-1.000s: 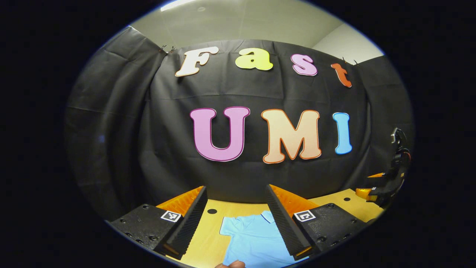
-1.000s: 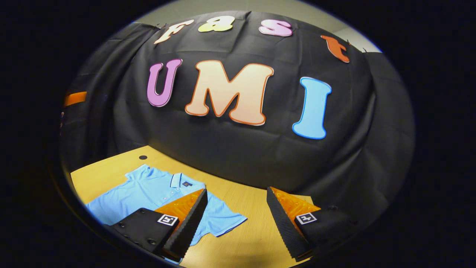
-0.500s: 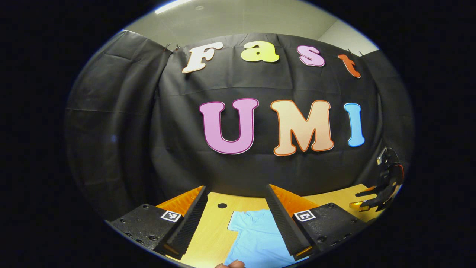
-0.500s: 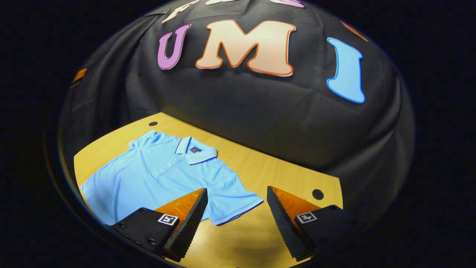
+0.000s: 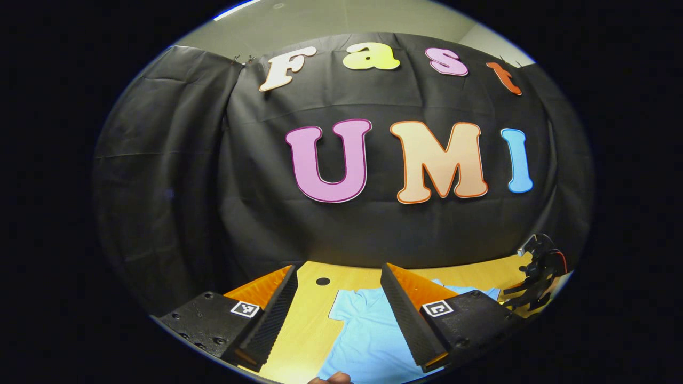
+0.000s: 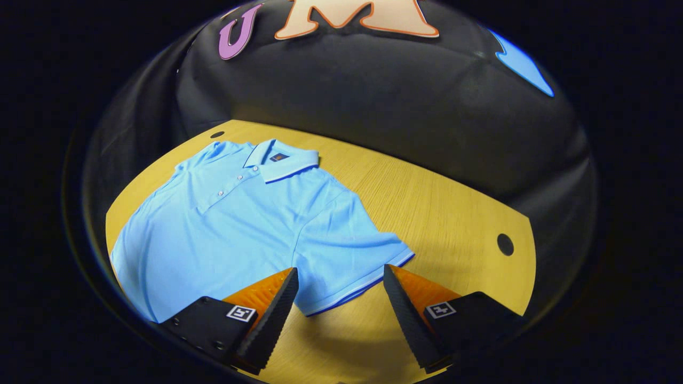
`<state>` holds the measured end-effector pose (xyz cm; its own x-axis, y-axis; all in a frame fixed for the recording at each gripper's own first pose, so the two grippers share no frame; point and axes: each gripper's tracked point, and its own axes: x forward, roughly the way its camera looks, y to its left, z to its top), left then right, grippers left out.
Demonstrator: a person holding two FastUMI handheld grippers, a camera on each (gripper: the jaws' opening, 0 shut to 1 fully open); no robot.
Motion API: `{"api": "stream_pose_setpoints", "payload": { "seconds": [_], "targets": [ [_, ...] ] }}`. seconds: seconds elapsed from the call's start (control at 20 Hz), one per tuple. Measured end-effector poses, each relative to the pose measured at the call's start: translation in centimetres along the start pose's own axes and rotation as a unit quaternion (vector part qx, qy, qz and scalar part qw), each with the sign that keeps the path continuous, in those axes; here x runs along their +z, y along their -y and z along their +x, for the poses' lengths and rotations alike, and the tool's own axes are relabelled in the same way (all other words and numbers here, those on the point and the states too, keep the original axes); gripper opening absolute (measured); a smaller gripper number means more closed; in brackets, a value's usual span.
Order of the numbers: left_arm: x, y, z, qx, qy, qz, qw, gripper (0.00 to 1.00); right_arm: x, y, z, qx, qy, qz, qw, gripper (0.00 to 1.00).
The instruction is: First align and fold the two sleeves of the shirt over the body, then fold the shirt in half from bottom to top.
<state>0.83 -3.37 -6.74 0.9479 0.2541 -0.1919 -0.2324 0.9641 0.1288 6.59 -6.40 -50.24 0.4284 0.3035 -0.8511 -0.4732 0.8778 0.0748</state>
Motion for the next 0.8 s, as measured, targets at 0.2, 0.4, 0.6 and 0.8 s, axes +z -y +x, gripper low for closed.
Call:
{"api": "stream_pose_setpoints", "payload": {
  "seconds": [0.2,0.4,0.6,0.8],
  "targets": [
    [-0.6,0.5,0.4,0.001,-0.009,-0.002,1.0,0.97,-1.6,-0.3,1.6,0.018,-0.025,0.021,0.999,0.99],
    [-0.9,1.5,0.8,-0.004,-0.012,-0.001,1.0,0.97,-1.7,0.3,2.3,0.016,-0.03,0.049,0.998,0.9],
    [-1.1,2.8,1.2,-0.017,-0.018,0.0,1.0,0.97,-1.6,-1.7,2.5,0.027,-0.022,0.015,0.999,0.34],
    [-1.0,3.8,1.1,-0.027,-0.015,0.006,1.0,0.97,-0.8,-1.7,2.7,-0.007,0.009,0.001,1.0,0.05]
  ]
}}
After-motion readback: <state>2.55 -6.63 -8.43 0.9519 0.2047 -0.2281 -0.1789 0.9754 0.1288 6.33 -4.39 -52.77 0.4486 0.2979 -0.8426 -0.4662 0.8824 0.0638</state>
